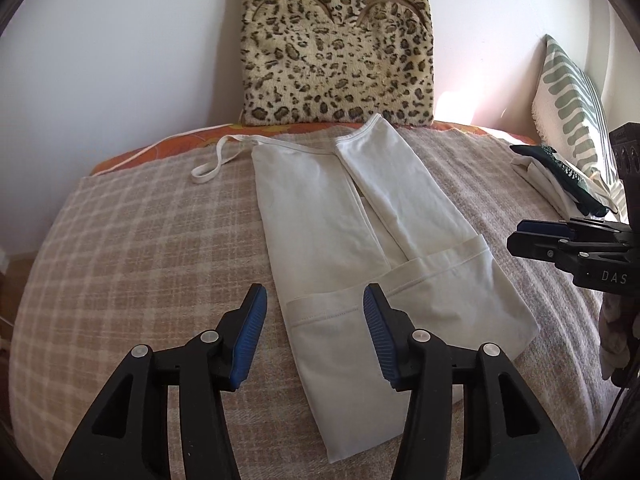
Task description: Fold small clothes
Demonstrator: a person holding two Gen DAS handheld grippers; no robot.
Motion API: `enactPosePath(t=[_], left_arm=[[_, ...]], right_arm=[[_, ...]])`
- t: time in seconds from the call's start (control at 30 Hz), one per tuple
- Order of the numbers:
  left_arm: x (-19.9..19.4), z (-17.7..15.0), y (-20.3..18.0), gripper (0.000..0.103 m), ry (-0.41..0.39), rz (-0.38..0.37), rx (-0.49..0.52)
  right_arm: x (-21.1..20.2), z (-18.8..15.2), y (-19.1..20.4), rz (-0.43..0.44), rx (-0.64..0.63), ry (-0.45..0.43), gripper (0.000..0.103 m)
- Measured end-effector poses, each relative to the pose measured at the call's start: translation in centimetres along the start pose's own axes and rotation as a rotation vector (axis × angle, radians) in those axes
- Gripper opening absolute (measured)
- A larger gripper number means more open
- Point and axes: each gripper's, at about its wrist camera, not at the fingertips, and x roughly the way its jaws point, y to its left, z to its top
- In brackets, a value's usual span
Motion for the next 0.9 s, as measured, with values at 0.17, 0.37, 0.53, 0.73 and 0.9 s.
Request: enactPosePath(t=[0.17, 0.37, 0.53, 0.73, 0.9], left_arm=[[0.8, 1.4, 1.7, 0.049, -0.006, -0.036, -0.072], [3.2, 3.7, 5.3, 0.049, 0.011, -0.089, -0.175], [5.3, 5.3, 8.2, 0.049, 0.005, -0.101, -0.249], [8.3, 6.7, 8.8, 0.05, 0.029, -0.144, -0.274], [10.7, 8.8, 8.7, 0.05, 0.034, -0.153, -0.281]], right_arm=[[0.8, 1.1, -1.0, 0.003, 0.032, -0.04, 0.062], [2.4, 3.5, -3.0, 0.013, 0.106, -0.029, 0.062], [4.0, 5.9, -5.1, 0.041, 0.164, -0.006, 0.062], [6.5, 8.7, -7.1, 0.082, 0.196, 0.046, 0.061], [7.7, 11.2, -7.3, 0.099, 0.189, 0.039, 0.059]])
